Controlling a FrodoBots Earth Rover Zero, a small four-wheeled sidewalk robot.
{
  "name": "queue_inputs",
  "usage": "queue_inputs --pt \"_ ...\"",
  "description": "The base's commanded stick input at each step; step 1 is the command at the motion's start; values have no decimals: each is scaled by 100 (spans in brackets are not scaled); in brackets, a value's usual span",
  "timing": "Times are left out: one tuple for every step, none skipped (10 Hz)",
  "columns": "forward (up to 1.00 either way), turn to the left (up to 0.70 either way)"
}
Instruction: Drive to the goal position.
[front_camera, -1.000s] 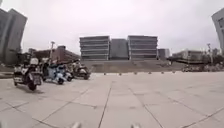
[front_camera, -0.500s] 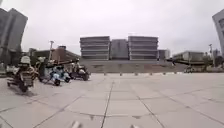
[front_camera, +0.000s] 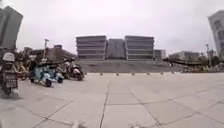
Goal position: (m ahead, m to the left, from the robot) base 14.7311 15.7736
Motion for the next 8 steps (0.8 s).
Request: queue_inputs --pt "70 0" --pt "70 0" --pt "70 0" --pt "70 0" --pt "70 0" --pt "70 0" --pt "70 0" --pt "70 0"
